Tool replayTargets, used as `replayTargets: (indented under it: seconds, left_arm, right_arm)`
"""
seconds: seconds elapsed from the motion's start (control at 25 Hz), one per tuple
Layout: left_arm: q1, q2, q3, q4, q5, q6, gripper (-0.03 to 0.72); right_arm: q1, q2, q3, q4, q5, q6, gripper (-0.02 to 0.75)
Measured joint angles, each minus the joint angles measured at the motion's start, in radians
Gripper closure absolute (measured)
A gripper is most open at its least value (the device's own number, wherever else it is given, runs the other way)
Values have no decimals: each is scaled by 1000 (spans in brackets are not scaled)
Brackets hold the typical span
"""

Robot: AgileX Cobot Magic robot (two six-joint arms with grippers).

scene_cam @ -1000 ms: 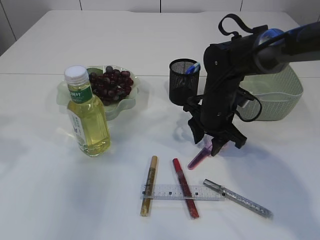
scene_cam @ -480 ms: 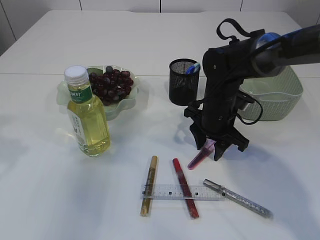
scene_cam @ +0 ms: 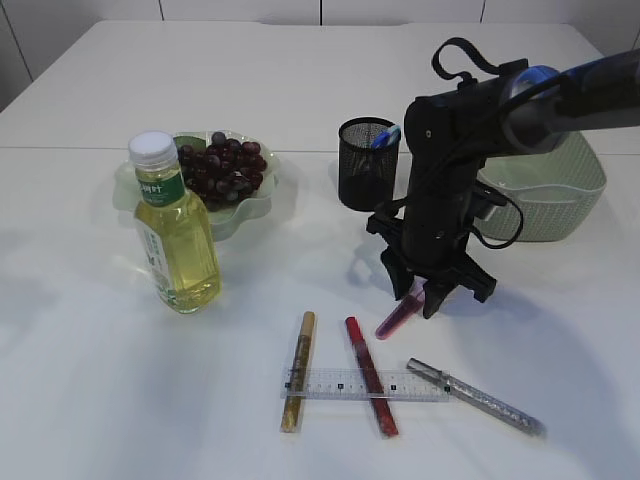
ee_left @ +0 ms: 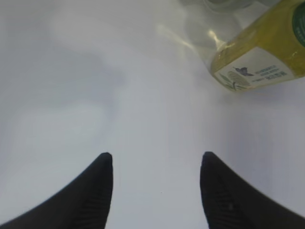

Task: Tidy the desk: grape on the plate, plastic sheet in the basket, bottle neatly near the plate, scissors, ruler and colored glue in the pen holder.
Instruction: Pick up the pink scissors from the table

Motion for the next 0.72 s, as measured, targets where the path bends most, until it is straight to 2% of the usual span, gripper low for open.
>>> replayTargets:
  seconds: [0.28,0.72]
  left_arm:
    - [0,0,0,0,0,0,263]
    - [0,0,0,0,0,0,263]
  right_arm:
    - [0,0,0,0,-4,0,519]
    - [0,0,-2,0,-4,-55,547]
